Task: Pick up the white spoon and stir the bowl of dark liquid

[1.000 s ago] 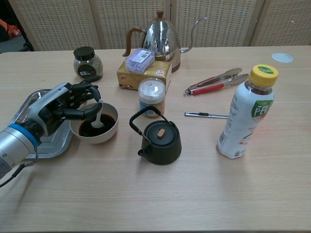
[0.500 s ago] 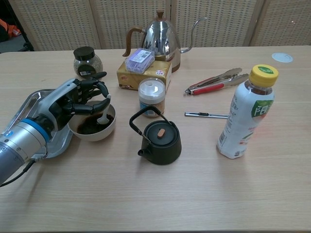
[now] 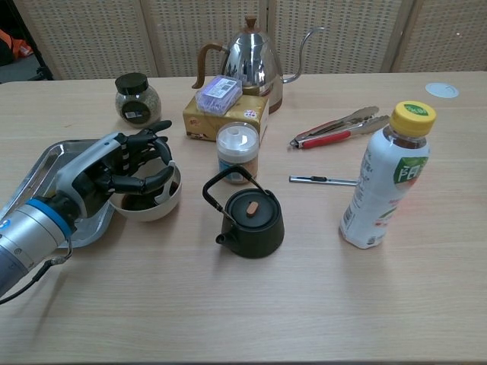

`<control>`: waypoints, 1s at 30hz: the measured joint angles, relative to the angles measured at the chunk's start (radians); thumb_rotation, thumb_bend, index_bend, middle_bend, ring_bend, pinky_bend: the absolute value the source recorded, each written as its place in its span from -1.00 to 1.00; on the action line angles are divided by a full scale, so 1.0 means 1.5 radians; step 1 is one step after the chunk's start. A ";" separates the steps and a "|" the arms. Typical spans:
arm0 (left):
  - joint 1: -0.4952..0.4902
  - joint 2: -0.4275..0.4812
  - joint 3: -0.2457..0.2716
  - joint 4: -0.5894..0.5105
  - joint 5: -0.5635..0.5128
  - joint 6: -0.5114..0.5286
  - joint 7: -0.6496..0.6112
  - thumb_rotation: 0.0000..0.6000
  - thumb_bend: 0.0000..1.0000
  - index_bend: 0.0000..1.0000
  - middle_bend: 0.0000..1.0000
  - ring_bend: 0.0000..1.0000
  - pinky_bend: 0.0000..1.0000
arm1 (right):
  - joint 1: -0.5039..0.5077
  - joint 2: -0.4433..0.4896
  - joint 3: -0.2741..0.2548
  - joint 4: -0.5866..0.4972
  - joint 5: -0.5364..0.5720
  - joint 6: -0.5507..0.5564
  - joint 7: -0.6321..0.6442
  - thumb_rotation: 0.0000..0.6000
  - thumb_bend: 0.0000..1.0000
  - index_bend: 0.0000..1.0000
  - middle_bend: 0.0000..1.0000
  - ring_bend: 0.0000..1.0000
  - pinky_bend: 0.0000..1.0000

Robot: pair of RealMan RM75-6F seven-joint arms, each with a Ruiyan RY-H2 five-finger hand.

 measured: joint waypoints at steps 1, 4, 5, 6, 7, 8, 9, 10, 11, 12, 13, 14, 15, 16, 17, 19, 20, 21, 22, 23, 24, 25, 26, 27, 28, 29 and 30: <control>0.001 0.000 0.000 0.003 -0.001 0.001 0.003 1.00 -0.04 0.28 -1.00 -1.00 -1.00 | 0.000 0.000 0.000 0.000 0.000 0.000 0.000 1.00 -1.00 -1.00 -1.00 -1.00 -1.00; 0.002 0.003 -0.003 0.011 -0.004 0.001 0.016 1.00 -0.09 0.26 -1.00 -1.00 -1.00 | 0.000 -0.001 -0.001 0.000 -0.001 -0.001 -0.002 1.00 -1.00 -1.00 -1.00 -1.00 -1.00; 0.001 0.004 -0.003 0.012 -0.005 -0.002 0.021 1.00 -0.14 0.18 -1.00 -1.00 -1.00 | 0.000 -0.001 -0.001 0.000 0.000 -0.001 -0.002 1.00 -1.00 -1.00 -1.00 -1.00 -1.00; 0.001 0.006 -0.004 0.013 -0.006 -0.005 0.026 1.00 -0.19 0.09 -1.00 -1.00 -1.00 | 0.000 -0.001 0.000 0.000 0.000 -0.001 -0.003 1.00 -1.00 -1.00 -1.00 -1.00 -1.00; 0.000 0.008 -0.004 0.013 -0.007 -0.008 0.031 1.00 -0.26 -0.07 -1.00 -1.00 -1.00 | 0.000 -0.001 0.000 0.000 0.000 -0.001 -0.004 1.00 -1.00 -1.00 -1.00 -1.00 -1.00; -0.001 0.012 -0.004 0.012 -0.007 -0.011 0.037 1.00 -0.33 -0.19 -1.00 -1.00 -1.00 | 0.000 -0.002 0.000 0.000 0.001 -0.001 -0.004 1.00 -1.00 -1.00 -1.00 -1.00 -1.00; -0.001 0.015 -0.004 0.010 -0.007 -0.012 0.039 1.00 -0.42 -0.35 -1.00 -1.00 -1.00 | 0.001 -0.002 0.000 0.000 0.001 -0.002 -0.005 1.00 -1.00 -1.00 -1.00 -1.00 -1.00; -0.002 0.018 -0.003 0.008 -0.006 -0.011 0.041 1.00 -0.51 -0.48 -1.00 -1.00 -1.00 | 0.001 -0.002 0.000 0.000 0.001 -0.002 -0.005 1.00 -1.00 -1.00 -1.00 -1.00 -1.00; -0.002 0.022 -0.003 0.003 -0.004 -0.009 0.044 1.00 -0.59 -0.60 -1.00 -1.00 -1.00 | 0.001 -0.003 0.000 0.000 0.002 -0.002 -0.006 1.00 -1.00 -1.00 -1.00 -1.00 -1.00; -0.002 0.025 -0.002 0.000 -0.002 -0.007 0.046 1.00 -0.63 -0.67 -1.00 -1.00 -1.00 | 0.001 -0.003 0.000 0.001 0.002 -0.003 -0.006 1.00 -1.00 -1.00 -1.00 -1.00 -1.00; -0.001 0.028 -0.001 -0.003 0.000 -0.004 0.049 1.00 -0.67 -0.75 -1.00 -1.00 -1.00 | 0.001 -0.003 0.000 0.001 0.002 -0.003 -0.006 1.00 -1.00 -1.00 -1.00 -1.00 -1.00; 0.000 0.032 0.000 -0.009 0.002 0.001 0.052 1.00 -0.68 -0.81 -1.00 -1.00 -1.00 | 0.001 -0.003 0.000 0.001 0.002 -0.003 -0.006 1.00 -1.00 -1.00 -1.00 -1.00 -1.00; 0.000 0.036 0.000 -0.013 0.004 0.005 0.055 1.00 -0.69 -0.83 -1.00 -1.00 -1.00 | 0.001 -0.003 -0.001 0.000 0.001 -0.003 -0.006 1.00 -1.00 -1.00 -1.00 -1.00 -1.00; 0.001 0.040 0.001 -0.019 0.007 0.010 0.059 1.00 -0.69 -0.86 -1.00 -1.00 -1.00 | 0.001 -0.003 -0.001 0.000 0.001 -0.003 -0.006 1.00 -1.00 -1.00 -1.00 -1.00 -1.00; 0.003 0.046 0.002 -0.027 0.009 0.017 0.063 1.00 -0.69 -0.87 -1.00 -1.00 -1.00 | 0.001 -0.003 -0.001 0.000 0.000 -0.003 -0.007 1.00 -1.00 -1.00 -1.00 -1.00 -1.00; 0.005 0.057 0.003 -0.042 0.015 0.028 0.069 1.00 -0.69 -0.89 -1.00 -1.00 -1.00 | 0.000 -0.003 -0.001 -0.001 -0.001 -0.001 -0.007 1.00 -1.00 -1.00 -1.00 -1.00 -1.00; 0.007 0.065 0.004 -0.054 0.019 0.035 0.075 1.00 -0.69 -0.90 -1.00 -1.00 -1.00 | 0.000 -0.002 -0.001 -0.002 -0.002 0.000 -0.007 1.00 -1.00 -1.00 -1.00 -1.00 -1.00; 0.009 0.072 0.005 -0.064 0.021 0.041 0.079 1.00 -0.69 -0.90 -1.00 -1.00 -1.00 | 0.000 -0.002 -0.002 -0.002 -0.002 0.000 -0.007 1.00 -1.00 -1.00 -1.00 -1.00 -1.00; 0.011 0.080 0.006 -0.073 0.024 0.047 0.085 1.00 -0.70 -0.91 -1.00 -1.00 -1.00 | 0.000 -0.002 -0.002 -0.002 -0.003 0.001 -0.007 1.00 -1.00 -1.00 -1.00 -1.00 -1.00; 0.014 0.091 0.007 -0.086 0.028 0.055 0.094 1.00 -0.70 -0.94 -1.00 -1.00 -1.00 | 0.000 -0.002 -0.002 -0.002 -0.003 0.001 -0.007 1.00 -1.00 -1.00 -1.00 -1.00 -1.00; 0.016 0.098 0.008 -0.094 0.030 0.062 0.103 1.00 -0.70 -0.96 -1.00 -1.00 -1.00 | -0.001 -0.002 -0.002 -0.003 -0.004 0.003 -0.007 1.00 -1.00 -1.00 -1.00 -1.00 -1.00; 0.018 0.105 0.008 -0.100 0.032 0.068 0.114 1.00 -0.70 -0.99 -1.00 -1.00 -1.00 | -0.001 -0.001 -0.002 -0.003 -0.005 0.004 -0.007 1.00 -1.00 -1.00 -1.00 -1.00 -1.00; 0.021 0.115 0.008 -0.107 0.033 0.075 0.134 1.00 -0.71 -1.00 -1.00 -1.00 -1.00 | -0.002 -0.001 -0.002 -0.004 -0.006 0.005 -0.008 1.00 -1.00 -1.00 -1.00 -1.00 -1.00; 0.024 0.123 0.008 -0.114 0.033 0.079 0.153 1.00 -0.71 -1.00 -1.00 -1.00 -1.00 | -0.002 -0.001 -0.003 -0.004 -0.007 0.005 -0.008 1.00 -1.00 -1.00 -1.00 -1.00 -1.00; 0.027 0.133 0.008 -0.123 0.033 0.083 0.174 1.00 -0.71 -1.00 -1.00 -1.00 -1.00 | -0.002 -0.001 -0.003 -0.004 -0.008 0.006 -0.009 1.00 -1.00 -1.00 -1.00 -1.00 -1.00; 0.032 0.146 0.008 -0.135 0.033 0.088 0.207 1.00 -0.71 -1.00 -1.00 -1.00 -1.00 | -0.002 -0.001 -0.003 -0.005 -0.009 0.006 -0.010 1.00 -1.00 -1.00 -1.00 -1.00 -1.00; 0.035 0.158 0.008 -0.145 0.032 0.092 0.235 1.00 -0.71 -1.00 -1.00 -1.00 -1.00 | -0.003 -0.001 -0.004 -0.006 -0.010 0.007 -0.011 1.00 -1.00 -1.00 -1.00 -1.00 -1.00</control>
